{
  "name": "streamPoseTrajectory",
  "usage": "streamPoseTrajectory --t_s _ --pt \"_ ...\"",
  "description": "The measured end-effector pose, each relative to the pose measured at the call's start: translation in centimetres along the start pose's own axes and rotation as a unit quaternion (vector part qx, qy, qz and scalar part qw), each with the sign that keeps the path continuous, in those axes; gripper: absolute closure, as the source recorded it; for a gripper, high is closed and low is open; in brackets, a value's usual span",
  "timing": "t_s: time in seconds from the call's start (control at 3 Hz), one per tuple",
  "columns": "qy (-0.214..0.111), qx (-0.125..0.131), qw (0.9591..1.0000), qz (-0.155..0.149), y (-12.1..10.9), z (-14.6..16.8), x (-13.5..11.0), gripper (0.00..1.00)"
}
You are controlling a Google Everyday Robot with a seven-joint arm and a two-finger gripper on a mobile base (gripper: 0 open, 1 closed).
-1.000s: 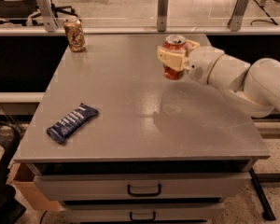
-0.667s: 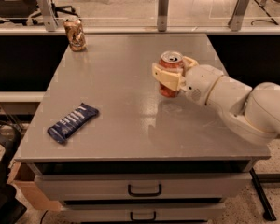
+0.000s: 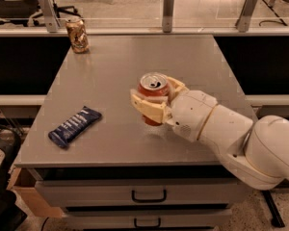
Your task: Move coke can near rxbar blueberry
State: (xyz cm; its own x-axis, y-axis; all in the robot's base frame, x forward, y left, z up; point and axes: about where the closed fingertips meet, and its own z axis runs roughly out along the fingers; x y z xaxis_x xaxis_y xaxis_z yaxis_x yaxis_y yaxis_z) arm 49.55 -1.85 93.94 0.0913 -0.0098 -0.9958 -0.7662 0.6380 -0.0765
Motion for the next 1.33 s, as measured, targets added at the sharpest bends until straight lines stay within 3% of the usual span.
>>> streamPoseTrajectory --t_s 0.33,1.0,1.33 --pt "-0.002 -0.031 0.9995 -0.003 4.0 1.4 -0.1 1.00" --pt "-0.008 -0.085 0.9955 0.040 6.5 5.6 3.3 1.00" --pt "-0.009 -0.090 0.9951 0.041 6.9 5.9 3.3 0.82"
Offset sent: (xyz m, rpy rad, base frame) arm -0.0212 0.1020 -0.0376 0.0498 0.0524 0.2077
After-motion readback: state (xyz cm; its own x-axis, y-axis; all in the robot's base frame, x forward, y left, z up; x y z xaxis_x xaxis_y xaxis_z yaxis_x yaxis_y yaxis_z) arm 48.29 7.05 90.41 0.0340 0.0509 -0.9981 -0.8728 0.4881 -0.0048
